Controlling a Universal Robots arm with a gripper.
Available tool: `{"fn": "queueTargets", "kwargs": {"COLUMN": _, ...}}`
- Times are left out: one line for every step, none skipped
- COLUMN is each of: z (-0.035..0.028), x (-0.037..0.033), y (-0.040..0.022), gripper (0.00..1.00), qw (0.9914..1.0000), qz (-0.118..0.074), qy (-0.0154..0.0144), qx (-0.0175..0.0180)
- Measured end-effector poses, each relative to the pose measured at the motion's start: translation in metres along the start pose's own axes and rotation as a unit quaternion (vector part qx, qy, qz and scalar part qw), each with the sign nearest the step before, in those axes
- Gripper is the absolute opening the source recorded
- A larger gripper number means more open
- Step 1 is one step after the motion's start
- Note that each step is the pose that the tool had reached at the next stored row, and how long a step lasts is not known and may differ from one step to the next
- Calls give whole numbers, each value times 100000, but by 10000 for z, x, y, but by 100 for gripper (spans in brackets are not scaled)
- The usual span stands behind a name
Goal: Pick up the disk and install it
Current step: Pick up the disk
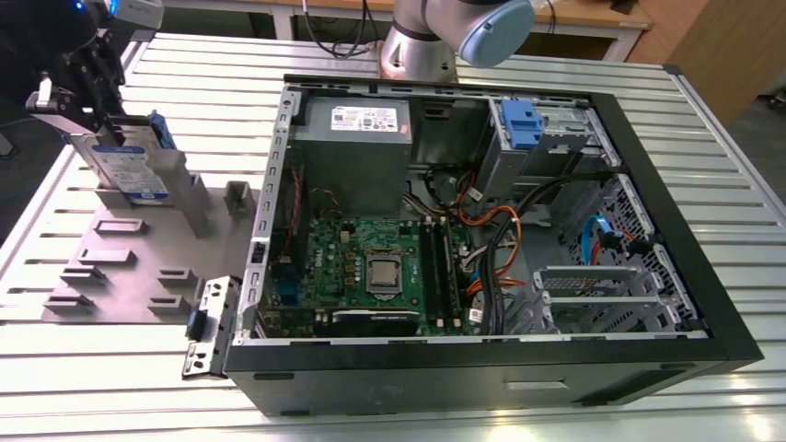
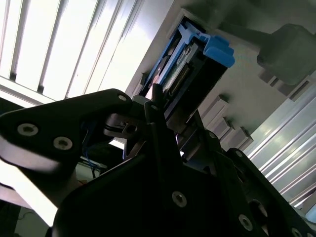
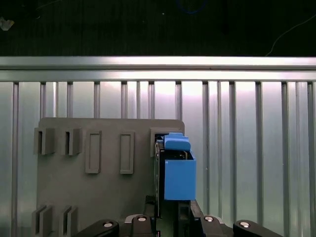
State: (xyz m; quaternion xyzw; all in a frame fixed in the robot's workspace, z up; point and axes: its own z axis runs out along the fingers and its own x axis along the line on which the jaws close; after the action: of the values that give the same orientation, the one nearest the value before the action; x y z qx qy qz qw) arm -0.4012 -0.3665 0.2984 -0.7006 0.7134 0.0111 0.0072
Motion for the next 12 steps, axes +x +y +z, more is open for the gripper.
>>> {"fn": "queueTargets", "kwargs": {"z": 0, "x": 0, "y": 0, "gripper": 35, "qw": 100000, "qz": 0, "qy": 0, "qx": -1}}
{"fn": "queueTargets", "kwargs": {"z": 0, "x": 0, "y": 0, "gripper": 35, "qw": 100000, "qz": 0, "qy": 1, "qx": 1}}
{"fn": "queueTargets", "kwargs": {"z": 0, "x": 0, "y": 0, "gripper": 35, "qw": 100000, "qz": 2, "qy": 0, "qx": 2}}
{"fn": "queueTargets", "kwargs": {"z": 0, "x": 0, "y": 0, "gripper": 35, "qw": 100000, "qz": 0, "qy": 1, "qx": -1}}
{"fn": "queueTargets", "kwargs": {"z": 0, "x": 0, "y": 0, "gripper": 35, "qw": 100000, "qz": -1, "qy": -6, "qx": 7}}
{"fn": "queueTargets", "kwargs": {"z": -3, "x": 0, "y": 0, "gripper": 35, "qw": 100000, "qz": 0, "qy": -7, "qx": 13}}
{"fn": "queueTargets", "kwargs": {"z": -6, "x": 0, "y": 0, "gripper": 35, "qw": 100000, "qz": -1, "qy": -10, "qx": 17}}
{"fn": "queueTargets", "kwargs": {"z": -8, "x": 0, "y": 0, "gripper": 35, "qw": 100000, "qz": -3, "qy": -12, "qx": 21}}
{"fn": "queueTargets", "kwargs": {"z": -9, "x": -1, "y": 0, "gripper": 35, "qw": 100000, "qz": -3, "qy": -11, "qx": 18}}
{"fn": "queueTargets", "kwargs": {"z": -10, "x": -1, "y": 0, "gripper": 35, "qw": 100000, "qz": 0, "qy": -7, "qx": 10}}
{"fn": "queueTargets", "kwargs": {"z": -11, "x": -1, "y": 0, "gripper": 35, "qw": 100000, "qz": -2, "qy": -2, "qx": 0}}
{"fn": "queueTargets", "kwargs": {"z": -11, "x": -1, "y": 0, "gripper": 35, "qw": 100000, "qz": 0, "qy": -1, "qx": 2}}
